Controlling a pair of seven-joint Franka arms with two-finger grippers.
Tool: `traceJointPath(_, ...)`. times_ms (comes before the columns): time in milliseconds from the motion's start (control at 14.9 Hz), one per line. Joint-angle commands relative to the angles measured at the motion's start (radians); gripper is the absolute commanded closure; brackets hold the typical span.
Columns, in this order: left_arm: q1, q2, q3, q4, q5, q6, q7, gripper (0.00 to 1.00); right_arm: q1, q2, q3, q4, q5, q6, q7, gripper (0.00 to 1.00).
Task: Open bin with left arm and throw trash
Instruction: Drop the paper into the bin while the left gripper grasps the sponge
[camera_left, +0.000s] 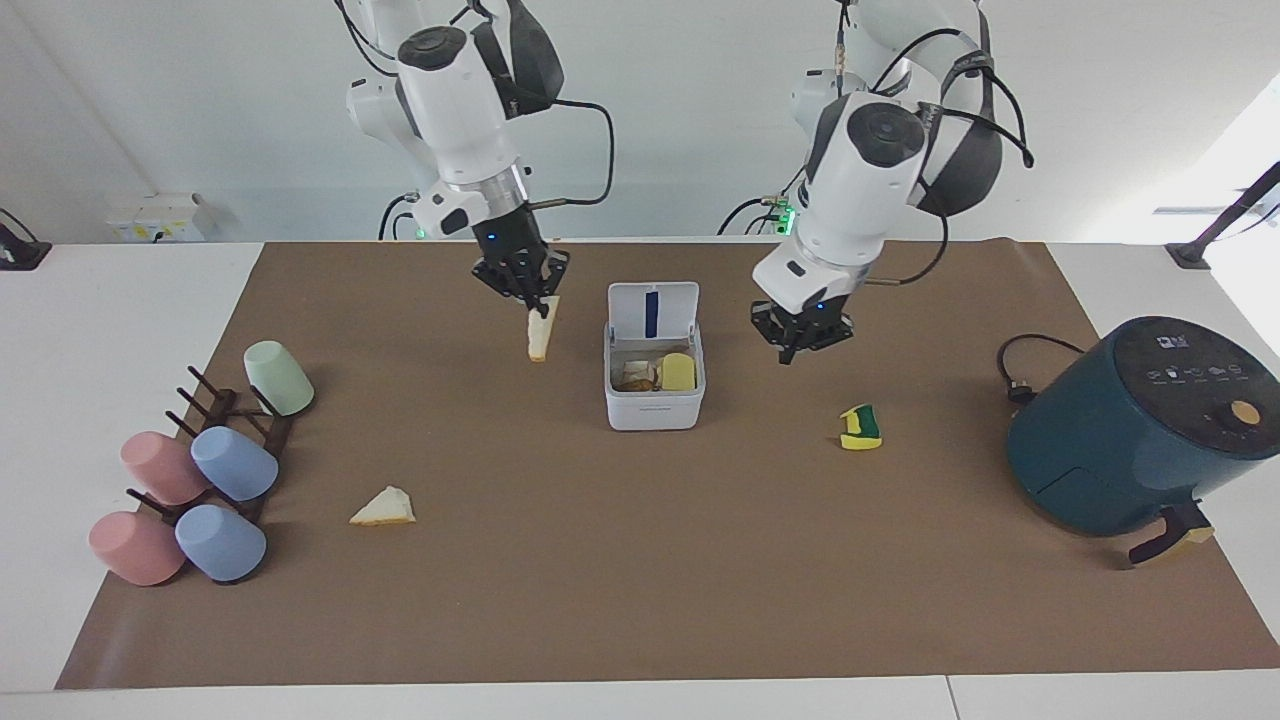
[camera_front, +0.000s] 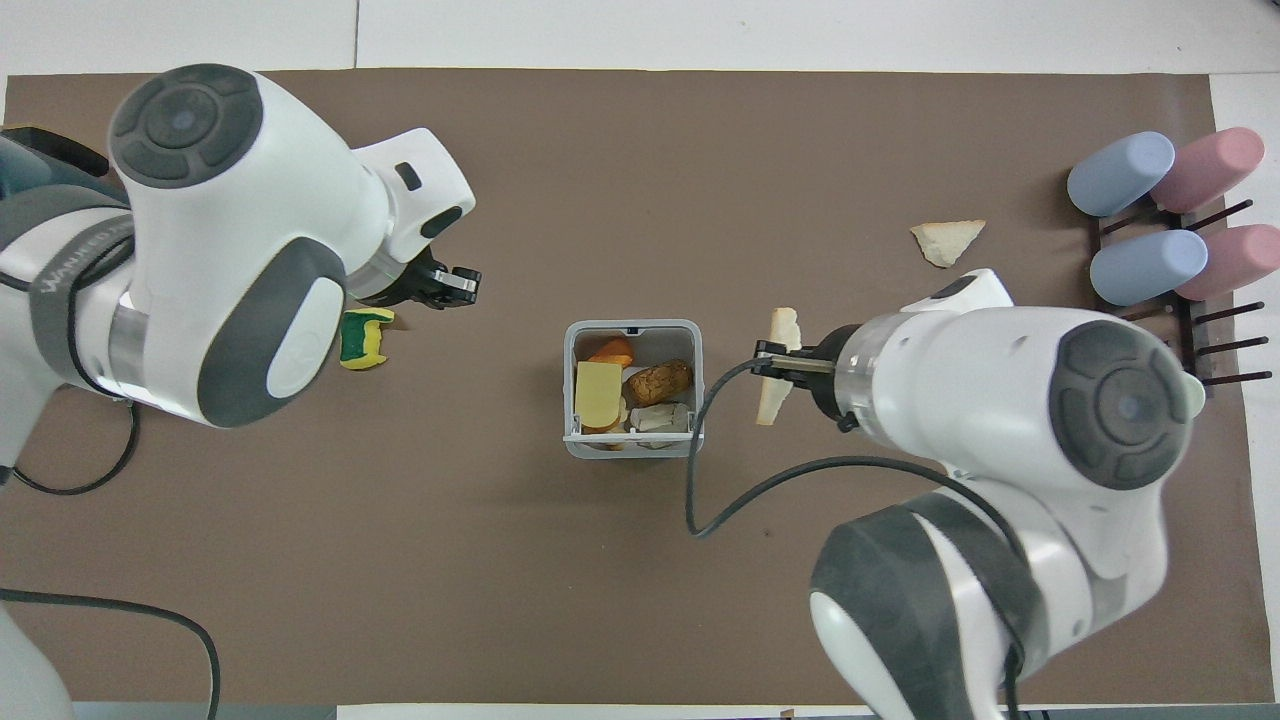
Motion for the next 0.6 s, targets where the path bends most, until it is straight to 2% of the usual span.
traceJointPath(0, 0.103, -0.047, -0.007, -0.125, -0.018, 0.074, 0.170, 0.00, 0.065, 0.102, -0.001, 0.035, 0.015, 0.121, 0.096, 1.00)
traceJointPath(201, 0.186, -0.033, -0.005, -0.228, -0.013, 0.230, 0.323, 0.00, 0.136, 0.183, -0.001, 0.077, 0.015, 0.172, 0.176, 1.00)
traceJointPath(335, 0.220, -0.025, -0.005, -0.311, -0.009, 0.360, 0.369, 0.00, 0.166, 0.199, -0.001, 0.069, 0.015, 0.189, 0.182, 1.00)
traceJointPath(469, 0.224, 0.013, -0.005, -0.354, -0.007, 0.463, 0.383, 0.00, 0.173, 0.197, -0.001, 0.062, 0.015, 0.180, 0.185, 1.00)
traceJointPath(535, 0.224, 0.034, -0.003, -0.357, -0.006, 0.493, 0.383, 0.00, 0.173, 0.197, -0.001, 0.062, 0.015, 0.175, 0.185, 0.82)
